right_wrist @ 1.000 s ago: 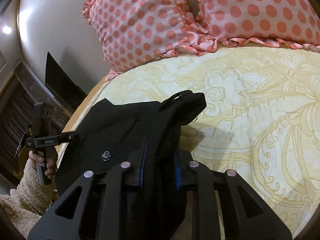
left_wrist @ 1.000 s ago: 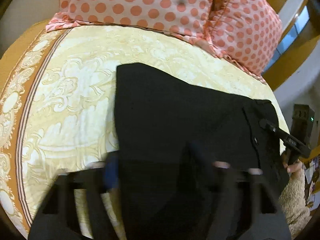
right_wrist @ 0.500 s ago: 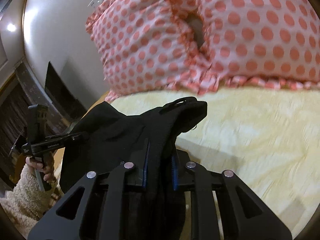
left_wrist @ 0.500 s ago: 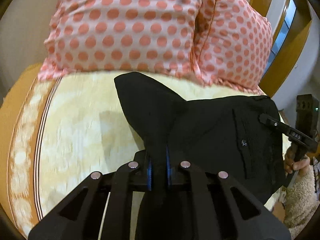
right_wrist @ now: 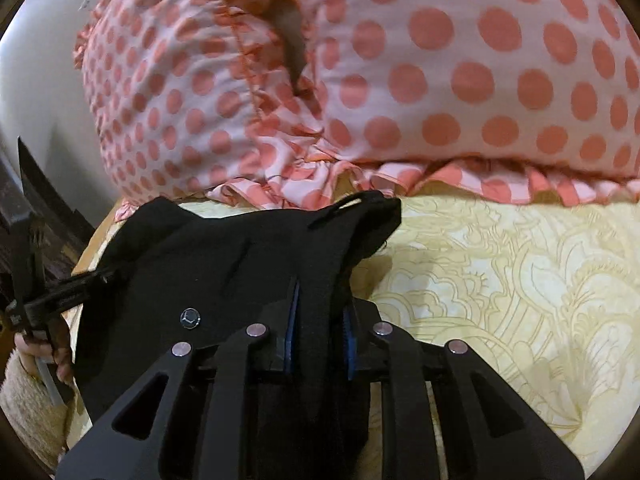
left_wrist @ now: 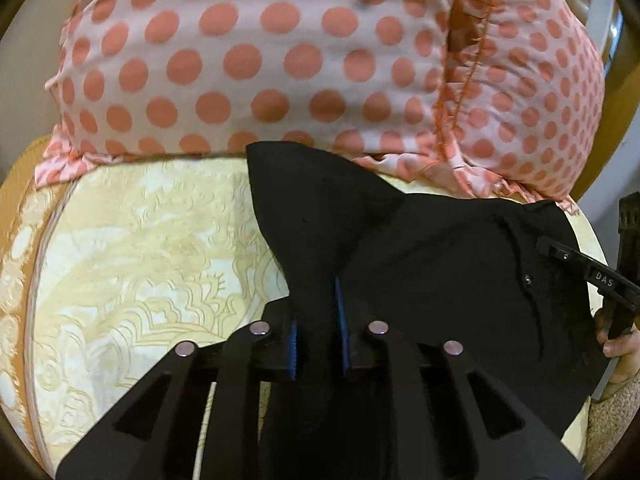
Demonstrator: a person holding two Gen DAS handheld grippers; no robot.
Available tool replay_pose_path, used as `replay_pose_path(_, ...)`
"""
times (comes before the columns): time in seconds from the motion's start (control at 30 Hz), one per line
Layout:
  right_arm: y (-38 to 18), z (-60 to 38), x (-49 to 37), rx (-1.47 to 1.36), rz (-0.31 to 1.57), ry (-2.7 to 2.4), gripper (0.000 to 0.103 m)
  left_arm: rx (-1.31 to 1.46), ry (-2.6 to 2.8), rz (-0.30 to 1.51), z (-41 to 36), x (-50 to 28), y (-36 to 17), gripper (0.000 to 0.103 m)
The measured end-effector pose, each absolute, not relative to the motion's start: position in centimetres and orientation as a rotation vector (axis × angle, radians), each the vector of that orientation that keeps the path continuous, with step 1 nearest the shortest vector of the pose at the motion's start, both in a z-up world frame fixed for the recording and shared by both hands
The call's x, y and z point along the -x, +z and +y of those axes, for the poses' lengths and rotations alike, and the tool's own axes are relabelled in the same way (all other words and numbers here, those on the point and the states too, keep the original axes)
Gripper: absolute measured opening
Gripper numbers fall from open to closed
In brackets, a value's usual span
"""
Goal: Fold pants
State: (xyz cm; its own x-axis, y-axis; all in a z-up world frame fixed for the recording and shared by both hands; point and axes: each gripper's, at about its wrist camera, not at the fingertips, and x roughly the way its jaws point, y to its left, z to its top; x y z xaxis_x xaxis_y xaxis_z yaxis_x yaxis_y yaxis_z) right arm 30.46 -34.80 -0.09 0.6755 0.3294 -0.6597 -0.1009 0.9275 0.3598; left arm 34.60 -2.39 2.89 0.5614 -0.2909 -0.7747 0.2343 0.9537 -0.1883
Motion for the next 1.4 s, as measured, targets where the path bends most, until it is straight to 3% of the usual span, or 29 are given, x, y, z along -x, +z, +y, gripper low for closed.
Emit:
replay_pose_path(0.17, -0.3, -33.9, -30.4, -0.232, 0.818, 0.175, 0.038, 0.088, -0.245, 0.931, -2.2, -34.7, 2.2, 0.038)
replay_pose_path(0.23, 0.1, -34.3, -29.7, -0.215, 0.822, 0.118, 0.059, 0.114, -0.224, 0.917, -1.4, -33.9, 2.9, 0.042)
replay_pose_path(0.27, 0.3, -34.4, -29.2, -0.202, 0.81, 0.087, 0.061, 0.111, -0.209, 0.894, -1.2, -33.1, 3.4, 0.043)
replay_pose_path(0.33, 1.6, -34.9, -27.3, -0.166, 0.746, 0.013, 0.062, 0.087, -0.202, 0.819, -0.8, -30.8, 4.9, 0.062)
replay_pose_path(0.43, 3.6, -34.4, -23.2, -0.137, 0.63, -0.004, 0.062, 0.089, -0.296, 0.741, -1.2, -26.5, 6.6, 0.077)
replay_pose_path(0.67, 2.1, -26.1, -17.7, 0.036, 0.662, 0.253, 0.062, 0.012, -0.487, 0.812, -5.7, -22.1, 4.7, 0.08)
replay_pose_path(0.77, -0.1, -25.1, -18.5, 0.09, 0.767, 0.227, 0.062, -0.013, -0.452, 0.915, -6.4, -23.1, 2.5, 0.08)
replay_pose_path(0.97, 0.0, -25.3, -18.2, 0.044, 0.805, 0.179, 0.063, -0.005, -0.423, 0.9, -6.2, -22.8, 2.7, 0.082)
replay_pose_path(1.0, 0.5, -25.5, -17.9, 0.031, 0.806, 0.161, 0.067, 0.006, -0.418, 0.897, -5.8, -22.5, 3.0, 0.084)
replay_pose_path(1.03, 0.9, -25.9, -17.2, 0.014, 0.799, 0.132, 0.076, 0.02, -0.412, 0.877, -5.1, -21.7, 3.6, 0.09)
replay_pose_path(1.1, 1.7, -27.9, -15.7, -0.049, 0.764, 0.02, 0.086, 0.009, -0.361, 0.837, -4.0, -19.8, 4.4, 0.101)
replay_pose_path(1.4, 0.4, -29.3, -7.3, -0.236, 0.699, -0.07, 0.091, -0.064, -0.226, 0.722, -0.6, -10.5, 4.2, 0.101)
